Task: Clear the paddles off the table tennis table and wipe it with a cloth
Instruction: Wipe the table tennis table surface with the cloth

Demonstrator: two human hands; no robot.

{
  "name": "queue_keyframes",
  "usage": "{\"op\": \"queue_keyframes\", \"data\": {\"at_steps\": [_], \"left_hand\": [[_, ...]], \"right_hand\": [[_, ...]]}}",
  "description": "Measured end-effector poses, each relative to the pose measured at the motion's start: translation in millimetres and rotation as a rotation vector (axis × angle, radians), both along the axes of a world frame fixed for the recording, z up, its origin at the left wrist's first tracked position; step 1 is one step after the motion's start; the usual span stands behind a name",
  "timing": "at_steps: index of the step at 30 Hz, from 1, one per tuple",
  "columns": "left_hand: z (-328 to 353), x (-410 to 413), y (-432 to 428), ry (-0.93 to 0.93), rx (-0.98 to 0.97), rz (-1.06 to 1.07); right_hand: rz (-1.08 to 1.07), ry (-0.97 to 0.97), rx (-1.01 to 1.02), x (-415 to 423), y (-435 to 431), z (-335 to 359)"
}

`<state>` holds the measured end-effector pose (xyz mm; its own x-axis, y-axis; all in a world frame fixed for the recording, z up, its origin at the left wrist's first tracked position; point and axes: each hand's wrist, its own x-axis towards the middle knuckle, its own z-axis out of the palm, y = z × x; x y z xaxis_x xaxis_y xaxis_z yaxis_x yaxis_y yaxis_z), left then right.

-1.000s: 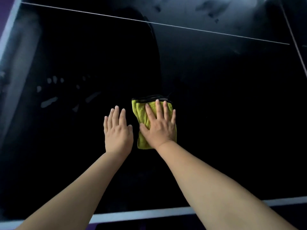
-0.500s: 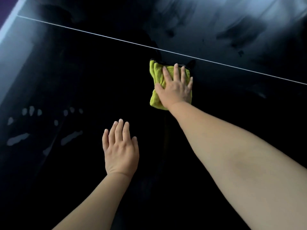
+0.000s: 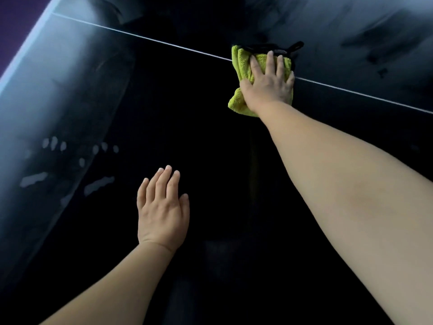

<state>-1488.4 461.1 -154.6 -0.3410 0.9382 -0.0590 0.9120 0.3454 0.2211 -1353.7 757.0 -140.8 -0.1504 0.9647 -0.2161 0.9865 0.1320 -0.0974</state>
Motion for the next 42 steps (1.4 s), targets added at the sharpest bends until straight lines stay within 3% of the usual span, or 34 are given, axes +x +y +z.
{"op": "queue_keyframes", "data": {"at_steps": [8,16,25,37,42], "left_hand": [[4.3,4.3,-3.3,-0.023,0.025,-0.009],[10.0,5.3,-17.1,-0.148,0.148,-0.017],[32.6,2.0,-63.7,-0.315,0.310,-0.205],[39.9,12.1,-154.8,-0.386,0.170,-0.419],[43.2,16.1,-149.8,-0.384,0.129,-0.427]], "right_hand": [[0.001,-0.012,-0.010,30.4,-110.6,2.0],[-0.038,0.000,-0.046,43.4,-283.4,9.4],[-0.131,-0.019,-0.103,37.8,-445.6,10.4],[-0.303,0.000,-0.107,6.4,-622.4,14.2],[-0.320,-0.004,-0.138,10.0,-632.9,16.7]]}}
